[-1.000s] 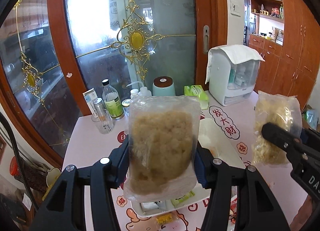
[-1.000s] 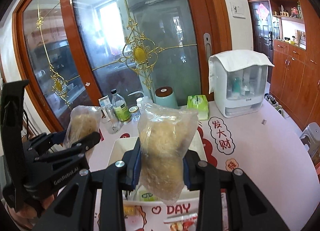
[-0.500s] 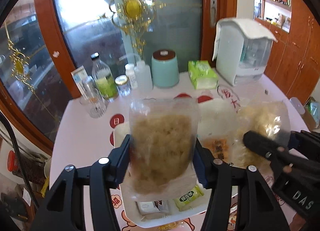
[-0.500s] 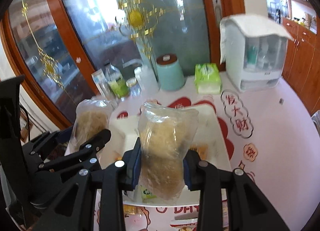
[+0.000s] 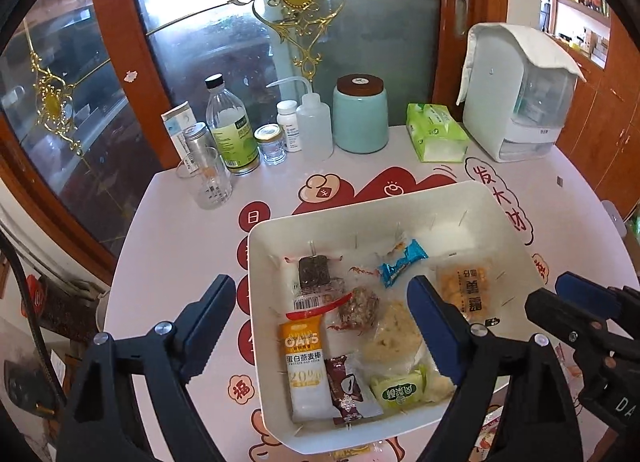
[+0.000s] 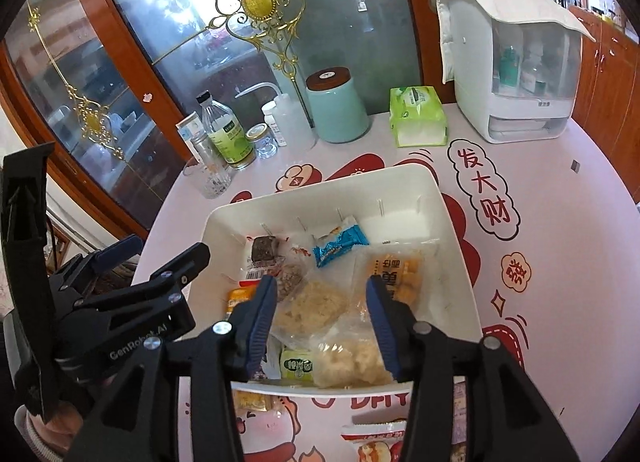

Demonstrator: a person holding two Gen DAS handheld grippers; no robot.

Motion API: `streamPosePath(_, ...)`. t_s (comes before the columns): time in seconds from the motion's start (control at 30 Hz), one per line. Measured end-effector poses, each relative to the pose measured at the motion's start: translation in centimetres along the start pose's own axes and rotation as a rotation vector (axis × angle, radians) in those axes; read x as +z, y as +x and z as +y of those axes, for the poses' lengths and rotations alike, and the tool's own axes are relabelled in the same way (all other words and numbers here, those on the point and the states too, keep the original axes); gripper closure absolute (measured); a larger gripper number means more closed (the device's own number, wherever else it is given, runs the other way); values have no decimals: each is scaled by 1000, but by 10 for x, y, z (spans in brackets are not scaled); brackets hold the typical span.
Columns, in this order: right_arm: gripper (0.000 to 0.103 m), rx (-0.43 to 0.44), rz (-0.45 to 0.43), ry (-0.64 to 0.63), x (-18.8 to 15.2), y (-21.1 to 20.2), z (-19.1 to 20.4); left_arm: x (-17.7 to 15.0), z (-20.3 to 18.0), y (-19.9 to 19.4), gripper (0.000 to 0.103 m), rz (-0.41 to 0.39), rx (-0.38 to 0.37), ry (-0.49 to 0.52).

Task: Organize snacks
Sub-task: 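Carry both bags over the white tray, lower them in and open both tools, then grasp the red-white bread packet with the left tool while the right tool grasps the Lipo biscuit packet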

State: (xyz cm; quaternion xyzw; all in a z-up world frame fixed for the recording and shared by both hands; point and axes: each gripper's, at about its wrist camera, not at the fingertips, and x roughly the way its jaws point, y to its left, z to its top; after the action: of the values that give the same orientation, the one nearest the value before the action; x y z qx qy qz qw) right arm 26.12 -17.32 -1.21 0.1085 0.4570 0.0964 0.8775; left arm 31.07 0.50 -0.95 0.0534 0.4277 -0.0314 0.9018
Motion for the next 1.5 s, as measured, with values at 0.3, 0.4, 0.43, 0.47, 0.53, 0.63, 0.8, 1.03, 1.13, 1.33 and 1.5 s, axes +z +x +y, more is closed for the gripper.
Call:
streamPosePath(0.3, 56, 23, -24, -5, -9, -22, 1, 0, 4, -32, 13, -47, -13, -35)
streamPosePath(0.4, 55, 31, -26, -3, -15, -30, 0, -3, 0, -42, 13, -59, -20, -33)
streamPosePath(0.43, 55, 34, -27, -4, -18, -33, -1, -5, -3, -46, 13, -61, -24, -31)
streamPosePath(0.47, 55, 37, -26, -6, -21, -36, -2, -8, -5, -49, 13, -62, -30, -29)
streamPosePath(0.53, 55, 43, -26, -14, -26, -42, -4, -13, -11, -56, 13, -62, -41, -26)
streamPosePath(0.63, 55, 44, -27, -40, -35, -55, -8, -22, -23, -66, 13, -63, -66, -12)
streamPosePath(0.8, 55, 17, -43, -95, -56, -87, -23, -37, -49, -87, 13, -69, -106, 33)
streamPosePath(1.03, 53, -61, -75, -123, -87, -132, -56, -49, -83, -116, 12, -85, -178, 77)
streamPosePath(1.13, 53, -100, -81, -109, -101, -146, -73, -54, -98, -124, 10, -89, -206, 96)
streamPosePath(1.33, 52, -161, -74, -30, -129, -160, -111, -71, -129, -120, 9, -48, -247, 125)
streamPosePath(1.5, 52, -173, -36, 51, -155, -156, -139, -93, -151, -100, 9, 16, -254, 135)
